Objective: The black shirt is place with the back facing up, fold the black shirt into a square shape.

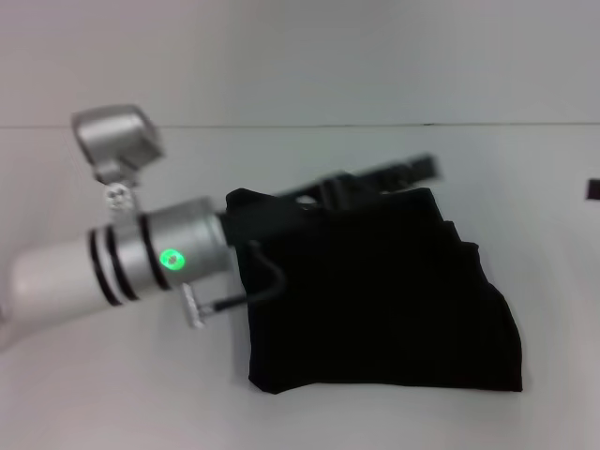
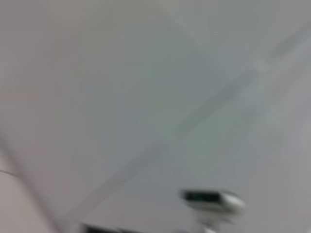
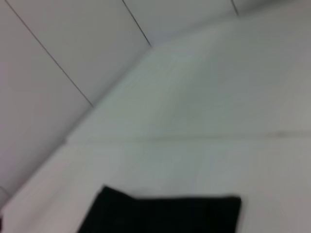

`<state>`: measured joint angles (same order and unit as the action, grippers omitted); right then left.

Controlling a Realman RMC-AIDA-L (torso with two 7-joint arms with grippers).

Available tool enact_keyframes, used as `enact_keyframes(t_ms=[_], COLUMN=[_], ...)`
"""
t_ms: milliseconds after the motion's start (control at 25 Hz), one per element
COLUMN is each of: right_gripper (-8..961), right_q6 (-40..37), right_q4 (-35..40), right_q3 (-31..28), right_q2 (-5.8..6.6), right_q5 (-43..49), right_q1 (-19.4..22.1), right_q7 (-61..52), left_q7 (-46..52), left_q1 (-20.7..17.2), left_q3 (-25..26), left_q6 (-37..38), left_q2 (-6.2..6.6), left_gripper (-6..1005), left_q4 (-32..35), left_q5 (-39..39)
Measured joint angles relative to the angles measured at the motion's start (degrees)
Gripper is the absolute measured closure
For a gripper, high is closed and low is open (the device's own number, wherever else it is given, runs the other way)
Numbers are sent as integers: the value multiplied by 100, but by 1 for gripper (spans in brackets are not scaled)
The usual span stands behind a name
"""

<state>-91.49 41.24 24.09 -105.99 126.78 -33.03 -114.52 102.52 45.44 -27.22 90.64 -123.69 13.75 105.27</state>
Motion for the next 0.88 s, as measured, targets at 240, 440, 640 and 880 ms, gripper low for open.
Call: enact_keyframes(t_ms=[240,440,640,880], right_gripper=[29,29,33,38], right_q6=[601,1013,1155,1180], right_q4=[-399,-890,-1068,-1227], right_q3=[512,945,1109,1139], right_q2=[-63,-38,-79,-79], right_q5=[479,724,870,965], right_q1=[-383,-670,-814,-845], right_q7=[-713,-1175,-1479,-1847], left_q7=[373,285,-147,-948], left_q1=[-277,-492,-765,-974], left_q3=[-12,-364,-911,-1532], left_q6=[-463,-305,1,174], left_q2=[226,599,636,644], left_gripper=[221,139,87,83], left_q4=[470,682,1214,1656], left_q5=[16,79,82,110])
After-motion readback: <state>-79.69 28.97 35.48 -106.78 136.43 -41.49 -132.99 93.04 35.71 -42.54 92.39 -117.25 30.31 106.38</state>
